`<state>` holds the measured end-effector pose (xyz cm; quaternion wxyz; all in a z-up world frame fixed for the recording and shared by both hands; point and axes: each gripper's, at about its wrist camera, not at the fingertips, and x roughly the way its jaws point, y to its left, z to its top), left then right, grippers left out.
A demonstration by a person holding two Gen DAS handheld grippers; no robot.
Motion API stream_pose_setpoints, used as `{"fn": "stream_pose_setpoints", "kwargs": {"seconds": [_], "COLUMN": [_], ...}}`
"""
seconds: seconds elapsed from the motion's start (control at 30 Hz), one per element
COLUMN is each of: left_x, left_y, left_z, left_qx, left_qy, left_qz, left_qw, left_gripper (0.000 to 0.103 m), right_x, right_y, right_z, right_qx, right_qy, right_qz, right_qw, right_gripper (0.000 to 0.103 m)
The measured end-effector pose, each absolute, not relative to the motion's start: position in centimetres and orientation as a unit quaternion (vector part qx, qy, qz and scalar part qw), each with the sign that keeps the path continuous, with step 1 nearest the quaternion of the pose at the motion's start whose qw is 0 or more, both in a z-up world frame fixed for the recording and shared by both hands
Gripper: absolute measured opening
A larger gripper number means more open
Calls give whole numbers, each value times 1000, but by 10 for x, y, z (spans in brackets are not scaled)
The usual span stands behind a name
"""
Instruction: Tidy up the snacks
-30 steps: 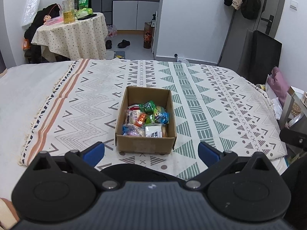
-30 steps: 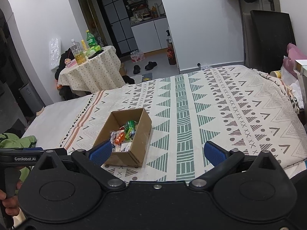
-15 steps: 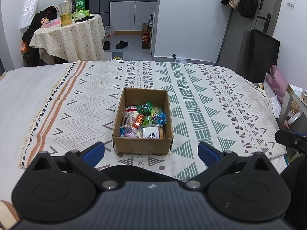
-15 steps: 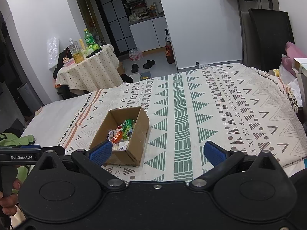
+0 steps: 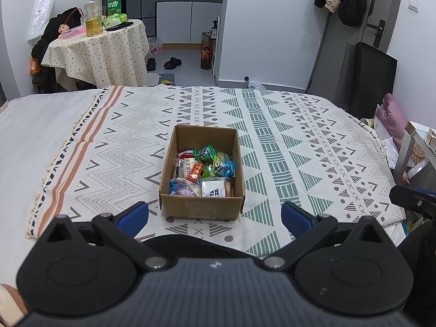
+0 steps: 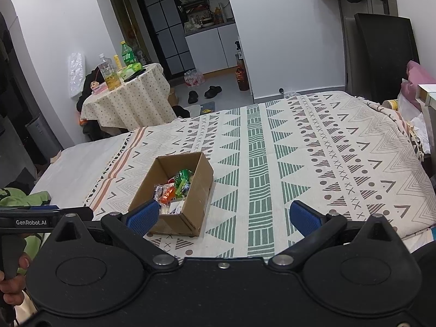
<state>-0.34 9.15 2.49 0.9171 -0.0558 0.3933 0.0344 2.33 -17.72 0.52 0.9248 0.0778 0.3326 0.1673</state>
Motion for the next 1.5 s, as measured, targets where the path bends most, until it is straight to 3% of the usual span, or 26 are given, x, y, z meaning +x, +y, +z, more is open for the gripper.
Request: {"fn": "stream_pose_setpoints", "kwargs": {"seconds": [1.5], "left_x": [-3], "left_y": [84], "left_z": [20], "left_qx": [-57], "left_qy": [398], "left_qz": [35], "left_qw": [915], "left_gripper": [103], "right_x": [26], "right_y": [-183], "right_z": [1], "right_qx": [78], "right_qy": [338], "right_qz": [161], "right_qw": [924], "right_gripper": [103]}}
